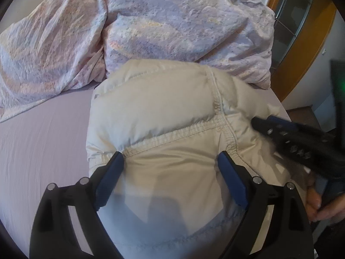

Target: Fold large clothes

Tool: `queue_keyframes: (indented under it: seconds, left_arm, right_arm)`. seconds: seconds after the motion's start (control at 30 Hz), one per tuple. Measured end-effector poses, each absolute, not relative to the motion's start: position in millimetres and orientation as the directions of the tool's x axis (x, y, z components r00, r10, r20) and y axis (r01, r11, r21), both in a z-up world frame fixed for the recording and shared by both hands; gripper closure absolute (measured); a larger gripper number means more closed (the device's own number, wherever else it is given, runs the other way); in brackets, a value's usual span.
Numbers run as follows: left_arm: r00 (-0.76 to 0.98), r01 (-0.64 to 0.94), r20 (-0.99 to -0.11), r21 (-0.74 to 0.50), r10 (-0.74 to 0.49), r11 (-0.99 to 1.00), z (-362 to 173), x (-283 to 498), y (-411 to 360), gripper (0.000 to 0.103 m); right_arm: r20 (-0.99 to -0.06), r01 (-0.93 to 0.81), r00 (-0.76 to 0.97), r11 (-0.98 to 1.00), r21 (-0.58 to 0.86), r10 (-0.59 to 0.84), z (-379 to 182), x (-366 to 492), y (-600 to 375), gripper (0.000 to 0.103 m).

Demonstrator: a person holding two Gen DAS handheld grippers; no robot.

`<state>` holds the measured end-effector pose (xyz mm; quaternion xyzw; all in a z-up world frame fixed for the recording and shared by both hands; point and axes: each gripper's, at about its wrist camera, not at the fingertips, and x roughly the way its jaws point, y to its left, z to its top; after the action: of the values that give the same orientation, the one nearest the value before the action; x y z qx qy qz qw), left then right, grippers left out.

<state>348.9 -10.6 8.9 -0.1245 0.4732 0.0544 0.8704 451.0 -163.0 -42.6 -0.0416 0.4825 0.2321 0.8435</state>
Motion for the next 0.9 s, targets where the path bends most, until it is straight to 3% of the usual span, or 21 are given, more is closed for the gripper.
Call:
queue_keyframes:
  seconds: [0.7,0.9]
  left_arm:
    - [0.583,-0.279,-0.810,-0.128,0.062,0.952,18.7,369.8,0.8,0.015]
    - [0.566,-0.275,-0.818,-0.069,0.103,0.959,6.2,376.1,-7.2,0.009]
  right_arm:
    - [-0.782,-0.357,0.453,0.891,0.282,0.429,-87.5,442.5,-196.1,0.055]
    - [-0.770,-0.356,0.463,0.887,0.293,0.440,-90.4,440.3,-199.8,0.055]
